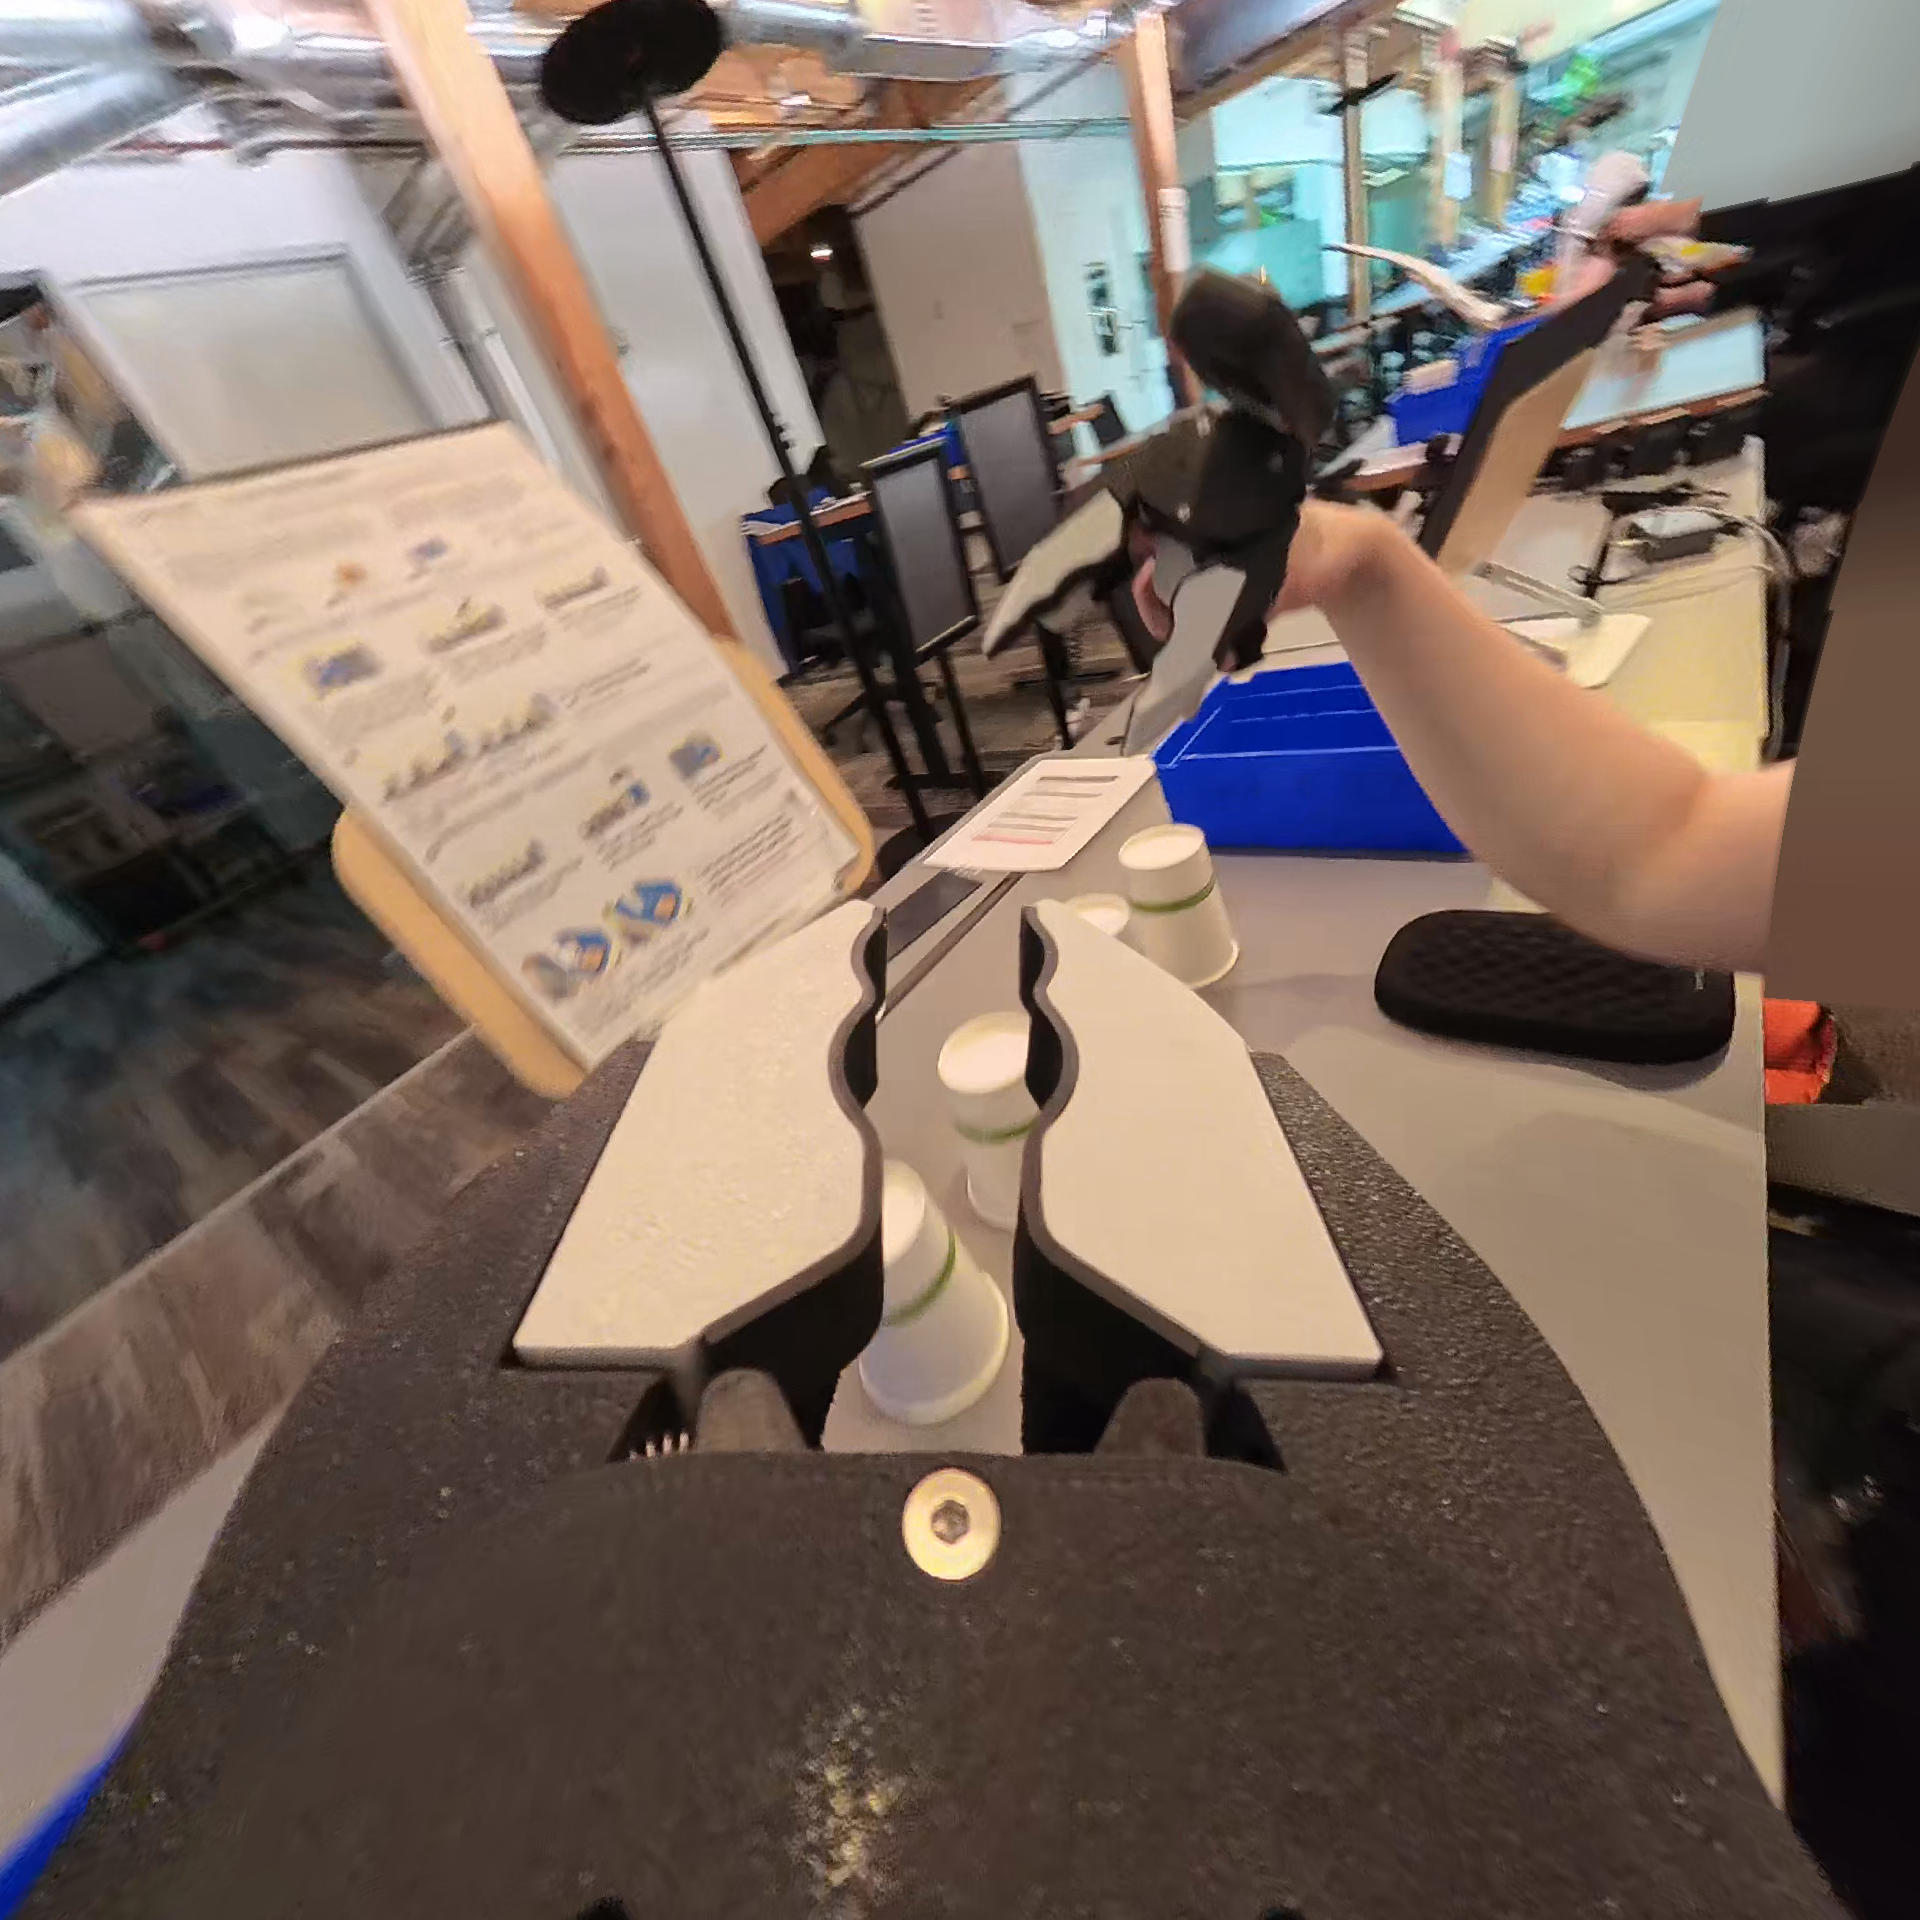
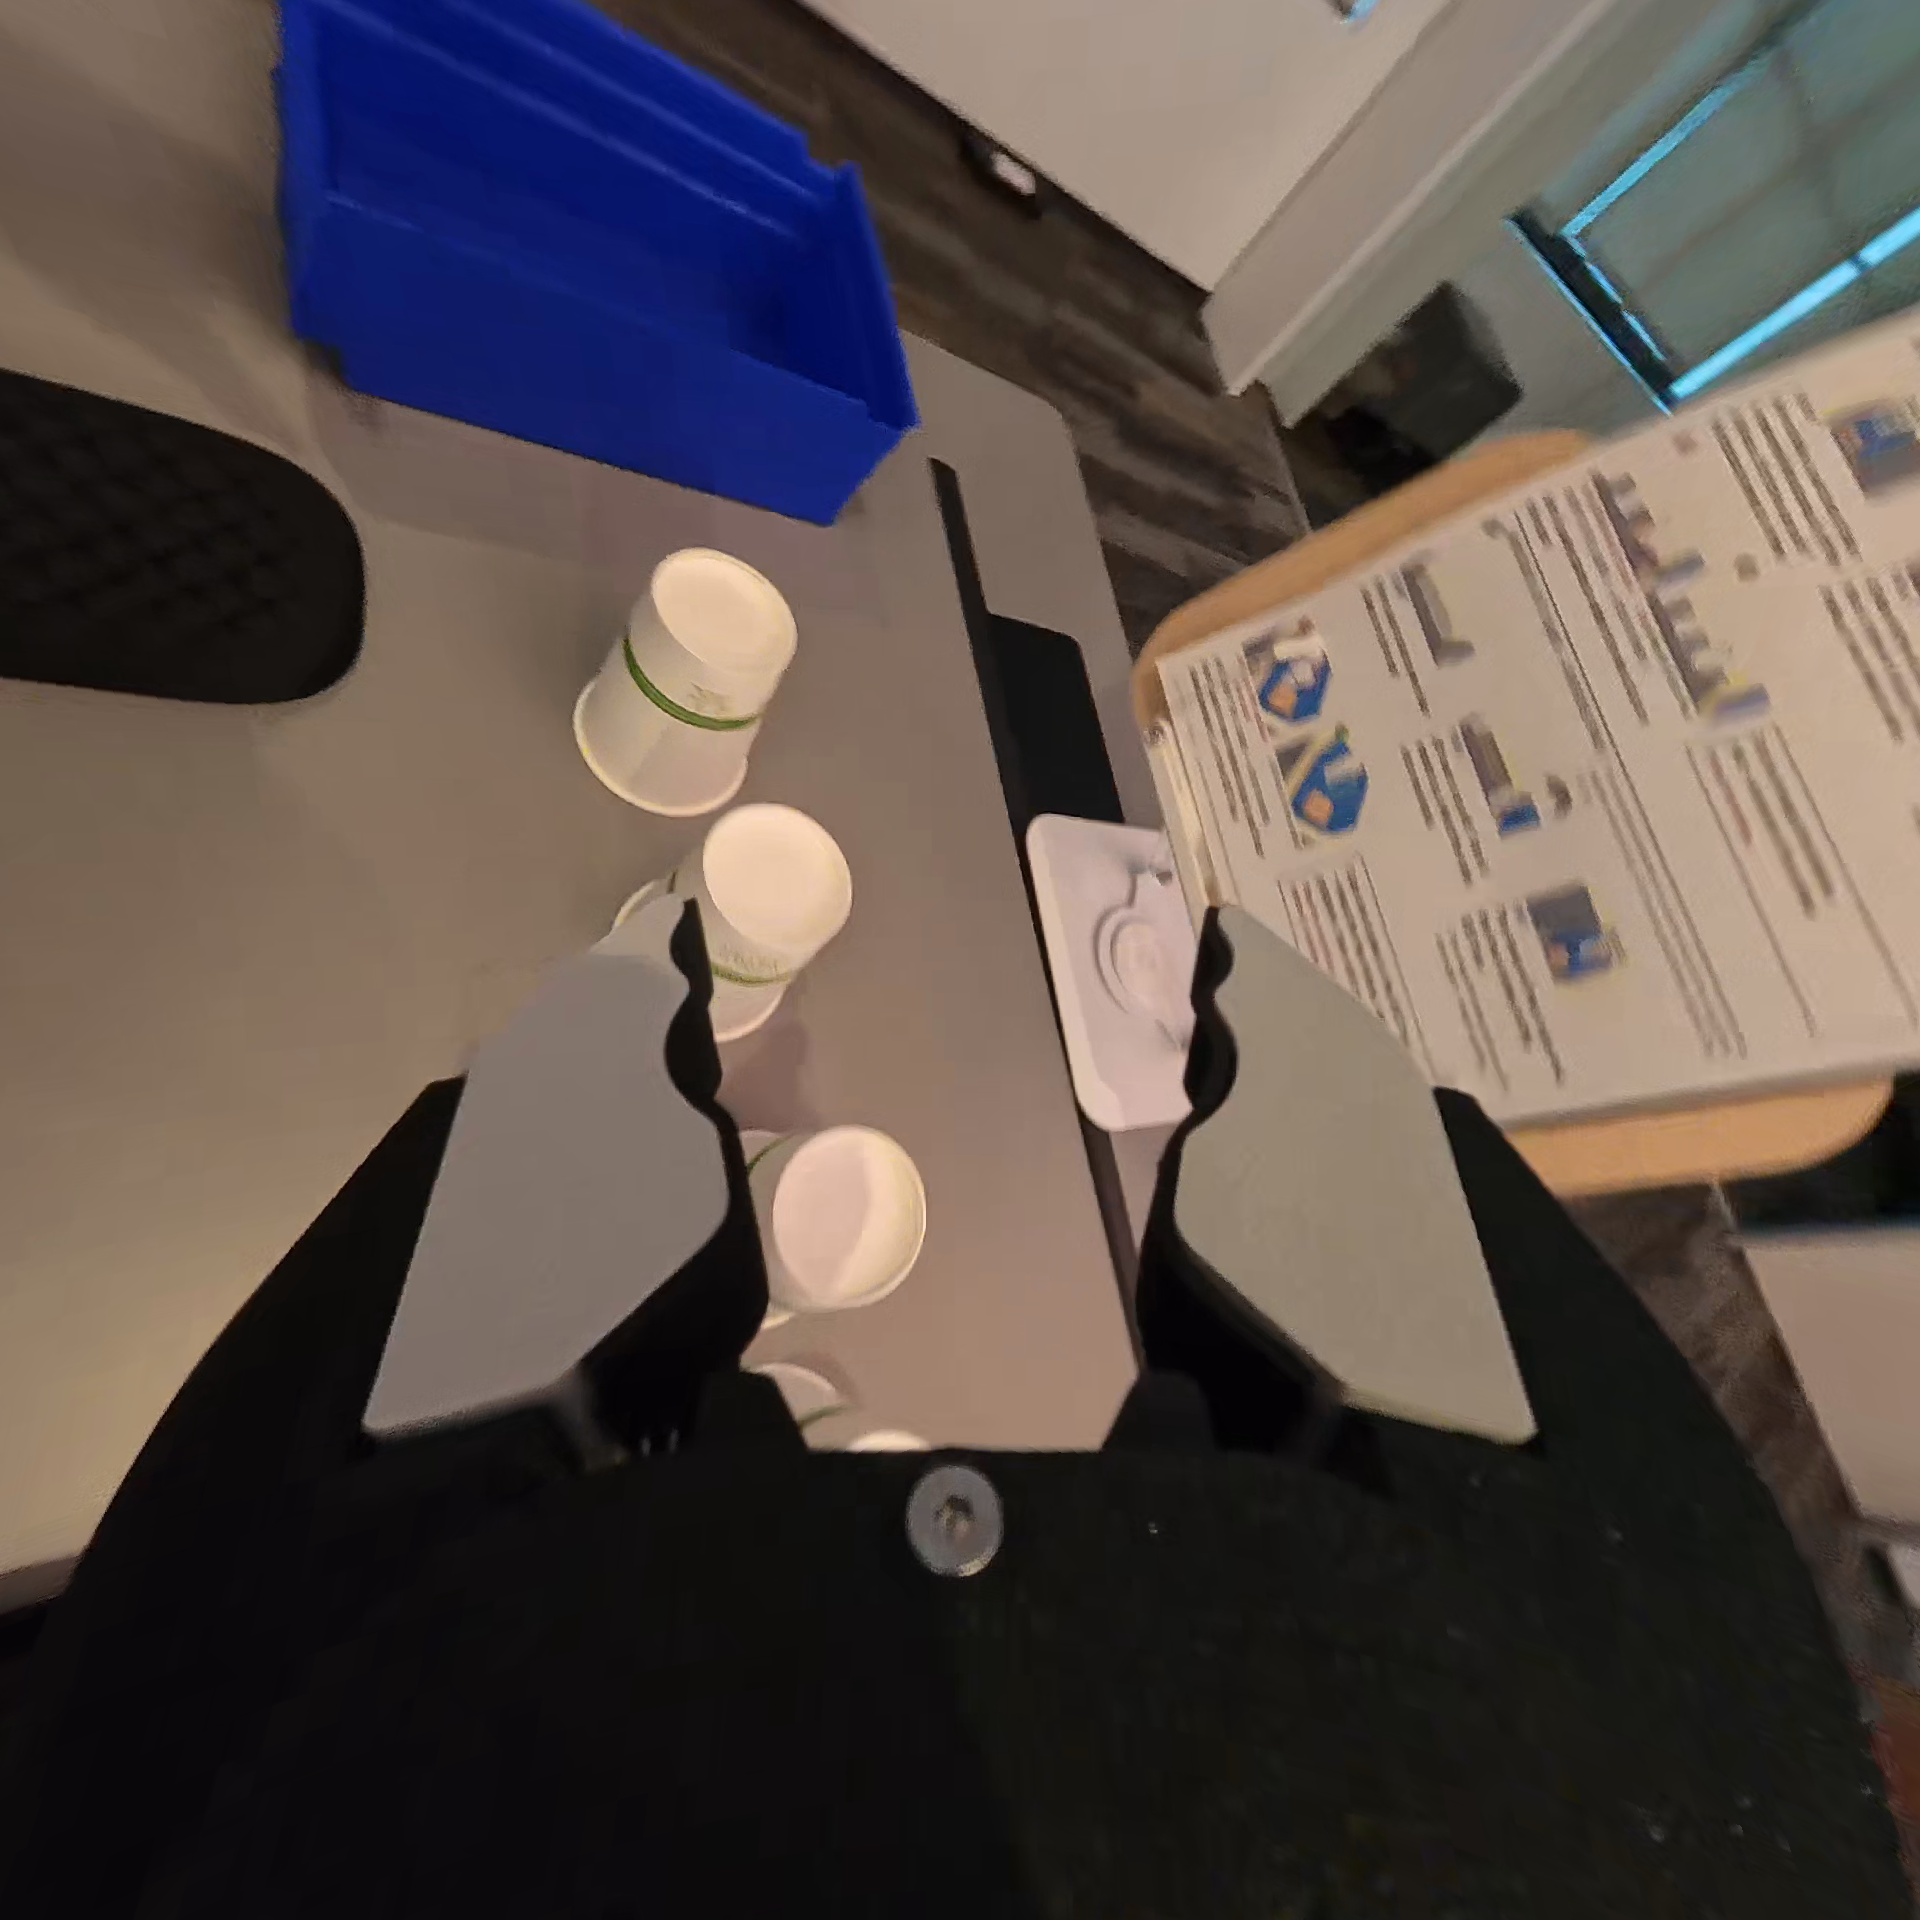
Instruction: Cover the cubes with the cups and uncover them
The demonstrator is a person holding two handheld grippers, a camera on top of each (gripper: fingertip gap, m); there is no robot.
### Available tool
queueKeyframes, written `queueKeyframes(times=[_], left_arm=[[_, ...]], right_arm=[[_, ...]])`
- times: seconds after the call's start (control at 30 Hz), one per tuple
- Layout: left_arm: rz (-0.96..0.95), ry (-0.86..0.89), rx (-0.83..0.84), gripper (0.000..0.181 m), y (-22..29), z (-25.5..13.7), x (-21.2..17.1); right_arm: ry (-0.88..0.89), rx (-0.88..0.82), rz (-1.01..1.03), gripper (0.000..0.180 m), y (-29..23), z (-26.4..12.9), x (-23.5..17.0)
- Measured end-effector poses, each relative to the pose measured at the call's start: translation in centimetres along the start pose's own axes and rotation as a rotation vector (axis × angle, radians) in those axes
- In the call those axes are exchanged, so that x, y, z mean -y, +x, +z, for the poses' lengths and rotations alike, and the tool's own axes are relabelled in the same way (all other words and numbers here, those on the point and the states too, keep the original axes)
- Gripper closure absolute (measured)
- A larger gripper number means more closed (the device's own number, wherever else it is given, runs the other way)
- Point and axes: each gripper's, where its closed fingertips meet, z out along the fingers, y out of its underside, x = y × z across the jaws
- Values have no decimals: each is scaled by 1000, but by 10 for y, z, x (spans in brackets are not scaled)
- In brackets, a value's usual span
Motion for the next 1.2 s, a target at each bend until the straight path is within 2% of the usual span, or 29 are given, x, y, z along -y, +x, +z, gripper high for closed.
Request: queueKeyframes(times=[0.13,0.27,0.33,0.43,0.6,0.77,1.2], left_arm=[[47,-8,-78,156,5,54,20],[98,-23,-127,152,14,108,21],[94,-6,-164,151,22,132,19],[61,-2,-244,151,37,166,8],[73,-139,-307,149,53,213,-32],[72,-249,-367,147,70,243,-66],[180,-500,-488,147,106,315,-124]], right_arm=[[45,-87,150,93,5,-38,-48],[159,-208,223,92,10,-76,-70],[161,-294,258,90,19,-98,-82],[155,-362,305,91,18,-129,-100],[128,-443,382,92,13,-164,-130],[138,-456,394,92,12,-172,-137],[14,-322,442,94,-12,-155,-161]])
